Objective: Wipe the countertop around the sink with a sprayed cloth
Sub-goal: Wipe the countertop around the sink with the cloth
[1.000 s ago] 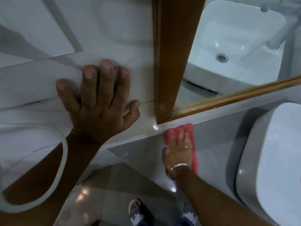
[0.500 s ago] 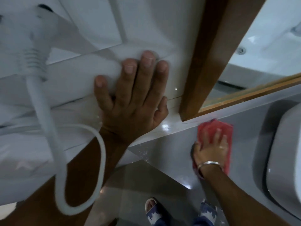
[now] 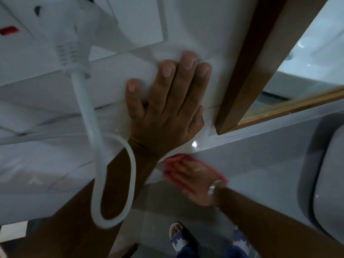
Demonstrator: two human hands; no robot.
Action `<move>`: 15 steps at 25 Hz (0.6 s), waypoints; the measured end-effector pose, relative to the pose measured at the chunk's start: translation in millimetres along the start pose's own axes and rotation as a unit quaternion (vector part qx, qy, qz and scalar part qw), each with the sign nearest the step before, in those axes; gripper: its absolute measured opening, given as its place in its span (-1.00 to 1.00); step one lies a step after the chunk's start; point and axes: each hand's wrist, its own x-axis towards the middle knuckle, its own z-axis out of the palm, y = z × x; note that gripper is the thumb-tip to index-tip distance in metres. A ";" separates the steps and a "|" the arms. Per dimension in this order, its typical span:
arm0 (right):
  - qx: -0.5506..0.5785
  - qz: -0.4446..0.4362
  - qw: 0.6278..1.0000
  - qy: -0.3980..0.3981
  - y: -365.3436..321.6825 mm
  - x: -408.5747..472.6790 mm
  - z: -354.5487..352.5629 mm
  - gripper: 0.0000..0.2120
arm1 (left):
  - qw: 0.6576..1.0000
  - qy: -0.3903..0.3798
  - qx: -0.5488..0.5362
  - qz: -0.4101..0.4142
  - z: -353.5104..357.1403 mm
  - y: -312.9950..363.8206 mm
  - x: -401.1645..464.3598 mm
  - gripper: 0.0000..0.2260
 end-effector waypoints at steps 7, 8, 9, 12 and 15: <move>-0.021 0.107 0.993 -0.040 62.7 -84.4 12.6 -0.31 | 1.000 0.023 -0.018 -0.006 -0.9 1.8 3.1 -0.31; -0.044 0.029 0.998 -0.030 50.5 -44.0 10.8 -0.30 | 0.999 0.024 -0.023 -0.001 -1.3 2.0 4.3 -0.35; -0.069 -0.058 0.996 -0.017 35.9 -4.6 10.0 -0.27 | 1.000 0.021 -0.021 0.002 -2.1 2.8 4.3 -0.37; -0.073 -0.091 0.993 -0.021 -7.8 52.9 0.0 -0.22 | 1.000 0.017 0.003 0.008 -2.0 2.3 1.9 -0.38; -0.002 0.005 0.999 -0.042 -20.2 -35.7 15.1 -0.30 | 1.000 0.021 0.000 0.010 -4.7 -0.9 2.5 -0.38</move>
